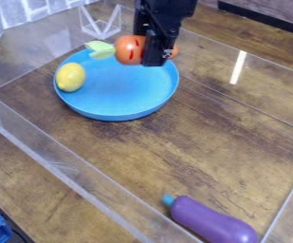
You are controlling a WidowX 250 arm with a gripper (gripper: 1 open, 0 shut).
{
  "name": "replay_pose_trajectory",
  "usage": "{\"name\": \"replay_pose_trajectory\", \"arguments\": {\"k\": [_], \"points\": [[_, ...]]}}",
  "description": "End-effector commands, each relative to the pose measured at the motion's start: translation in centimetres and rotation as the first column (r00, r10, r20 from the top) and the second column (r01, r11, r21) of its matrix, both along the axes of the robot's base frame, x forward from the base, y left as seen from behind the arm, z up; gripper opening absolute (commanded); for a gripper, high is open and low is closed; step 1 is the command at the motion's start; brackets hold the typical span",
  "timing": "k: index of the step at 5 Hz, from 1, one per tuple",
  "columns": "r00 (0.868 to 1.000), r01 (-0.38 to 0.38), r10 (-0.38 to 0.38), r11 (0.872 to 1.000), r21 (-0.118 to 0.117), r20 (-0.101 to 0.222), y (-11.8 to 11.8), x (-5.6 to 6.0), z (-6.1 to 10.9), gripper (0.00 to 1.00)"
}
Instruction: Remove the carrot from the blue tray and put it on the table
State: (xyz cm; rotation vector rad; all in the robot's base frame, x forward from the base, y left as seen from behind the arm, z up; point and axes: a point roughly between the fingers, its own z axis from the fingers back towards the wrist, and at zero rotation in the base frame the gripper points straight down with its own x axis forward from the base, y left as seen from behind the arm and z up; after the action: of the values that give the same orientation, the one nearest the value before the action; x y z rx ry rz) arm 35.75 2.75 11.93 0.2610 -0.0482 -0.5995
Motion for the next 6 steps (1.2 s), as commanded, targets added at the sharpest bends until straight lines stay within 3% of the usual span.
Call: {"name": "replay_pose_trajectory", "arguments": {"k": [1,2,4,6], "points": [[0.989,-0.050,0.049,0.999,0.001,0.141,-0.5,1.0,4.3,0.00],[0.987,-0.052,0.051,0.999,0.006,0.152,-1.1,1.5,4.9,0.00],[0.985,-0.054,0.050,0.998,0.020,0.168,-0.2,0.6,4.0,0.00],[0.972,-0.154,0.146,0.987,0.033,0.186,1.8,0.1,4.7,0.00]]}}
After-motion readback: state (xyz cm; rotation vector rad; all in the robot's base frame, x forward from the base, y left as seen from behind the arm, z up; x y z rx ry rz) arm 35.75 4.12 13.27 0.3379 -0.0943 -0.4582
